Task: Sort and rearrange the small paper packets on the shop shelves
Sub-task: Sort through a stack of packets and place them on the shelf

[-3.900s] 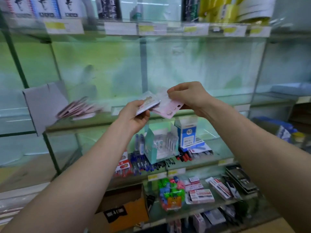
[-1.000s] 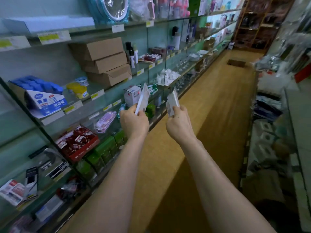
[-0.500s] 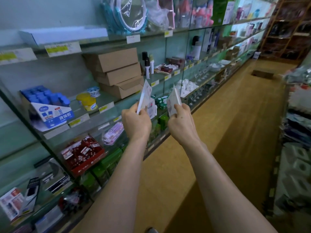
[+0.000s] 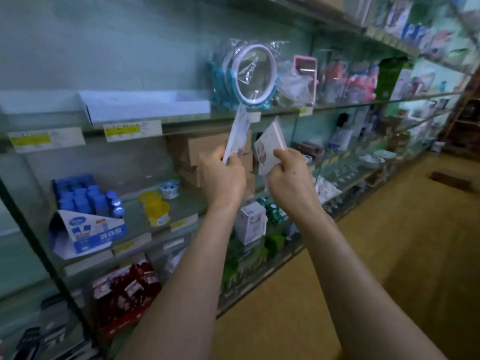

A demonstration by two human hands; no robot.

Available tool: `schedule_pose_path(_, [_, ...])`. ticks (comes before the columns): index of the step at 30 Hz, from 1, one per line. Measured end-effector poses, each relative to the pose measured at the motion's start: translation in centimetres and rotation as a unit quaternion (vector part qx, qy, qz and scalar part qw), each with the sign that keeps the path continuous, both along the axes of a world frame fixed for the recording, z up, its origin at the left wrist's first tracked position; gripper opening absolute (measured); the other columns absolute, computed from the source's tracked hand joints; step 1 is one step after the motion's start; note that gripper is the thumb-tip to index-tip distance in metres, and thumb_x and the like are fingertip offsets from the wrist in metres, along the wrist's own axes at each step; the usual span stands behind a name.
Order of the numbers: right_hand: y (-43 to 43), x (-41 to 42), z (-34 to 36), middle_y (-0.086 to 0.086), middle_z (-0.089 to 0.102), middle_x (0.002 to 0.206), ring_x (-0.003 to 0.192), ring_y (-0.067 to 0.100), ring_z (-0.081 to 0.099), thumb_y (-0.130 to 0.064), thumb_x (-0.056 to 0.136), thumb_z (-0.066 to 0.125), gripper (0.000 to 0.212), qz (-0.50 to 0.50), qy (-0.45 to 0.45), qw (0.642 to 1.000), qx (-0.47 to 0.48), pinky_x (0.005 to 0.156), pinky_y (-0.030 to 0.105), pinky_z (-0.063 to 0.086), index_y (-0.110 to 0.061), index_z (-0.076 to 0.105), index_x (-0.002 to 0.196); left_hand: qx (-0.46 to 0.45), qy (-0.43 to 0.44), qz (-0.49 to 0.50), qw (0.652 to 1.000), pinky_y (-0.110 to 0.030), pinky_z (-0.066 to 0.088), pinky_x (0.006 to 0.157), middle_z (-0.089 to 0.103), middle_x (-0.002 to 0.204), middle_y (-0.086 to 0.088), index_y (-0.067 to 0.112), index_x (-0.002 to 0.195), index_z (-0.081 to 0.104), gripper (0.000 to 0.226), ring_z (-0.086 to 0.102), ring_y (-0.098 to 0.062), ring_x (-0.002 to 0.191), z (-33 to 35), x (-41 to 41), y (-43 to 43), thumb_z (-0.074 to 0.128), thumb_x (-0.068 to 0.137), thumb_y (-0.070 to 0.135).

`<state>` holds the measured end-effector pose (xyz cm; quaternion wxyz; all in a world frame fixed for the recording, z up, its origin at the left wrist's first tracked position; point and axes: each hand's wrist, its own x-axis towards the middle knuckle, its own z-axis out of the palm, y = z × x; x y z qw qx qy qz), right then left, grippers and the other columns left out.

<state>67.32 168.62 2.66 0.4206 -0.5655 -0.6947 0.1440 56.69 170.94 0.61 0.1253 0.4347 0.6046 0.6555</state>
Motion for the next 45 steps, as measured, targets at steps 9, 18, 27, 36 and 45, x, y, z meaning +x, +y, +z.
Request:
schedule_pose_path(9, [7.0,-2.9,5.4,0.010,0.051,0.134,0.111,0.026,0.055,-0.006,0.093,0.039,0.041,0.053,-0.024,0.996,0.066,0.096,0.044,0.047,-0.004,0.054,0.131,0.065,0.032,-0.004,0.997,-0.013,0.038,0.047,0.063,0.078,-0.004,0.013,0.097,0.072,0.021,0.052,-0.012,0.058,7.0,-4.9,4.7,0.054,0.087,0.008])
schedule_pose_path(18, [13.6,-6.2,10.4,0.017,0.056,0.132,0.109,0.034,0.060,-0.007,0.094,0.040,0.040,0.137,-0.060,0.982,0.114,0.084,0.047,0.055,-0.009,0.057,0.130,0.033,-0.004,0.031,0.999,-0.040,0.055,0.066,0.062,0.077,-0.007,0.019,0.068,0.060,0.022,0.057,-0.025,0.070,12.4,-10.7,8.3,0.051,0.081,0.003])
schedule_pose_path(27, [21.0,-8.5,13.2,0.009,0.066,0.120,0.100,0.026,0.065,-0.011,0.093,0.044,0.037,0.217,-0.071,0.968,0.106,0.088,0.044,0.053,-0.016,0.064,0.124,0.008,-0.124,0.040,0.991,-0.032,0.055,0.067,0.063,0.080,-0.004,0.015,0.085,0.059,0.015,0.061,-0.015,0.066,16.3,-13.6,12.1,0.054,0.090,0.002])
schedule_pose_path(36, [28.9,-10.2,13.0,0.005,0.066,0.102,0.087,0.021,0.065,-0.006,0.091,0.056,0.024,0.335,0.050,0.940,-0.037,0.074,0.028,0.053,-0.012,0.071,0.108,0.001,-0.251,0.078,0.965,-0.029,0.046,0.057,0.062,0.083,-0.008,0.013,0.081,0.055,0.011,0.056,-0.017,0.070,16.1,-17.9,14.8,0.060,0.090,0.009])
schedule_pose_path(45, [32.4,-14.1,12.8,0.007,0.063,0.083,0.058,0.013,0.058,0.005,0.084,0.062,0.039,0.414,0.122,0.893,-0.127,0.044,0.014,0.047,-0.014,0.057,0.117,-0.032,-0.298,0.060,0.952,-0.038,0.048,0.082,0.063,0.092,-0.008,0.010,0.085,0.056,0.007,0.059,-0.019,0.087,15.1,-19.5,16.1,0.059,0.091,0.008])
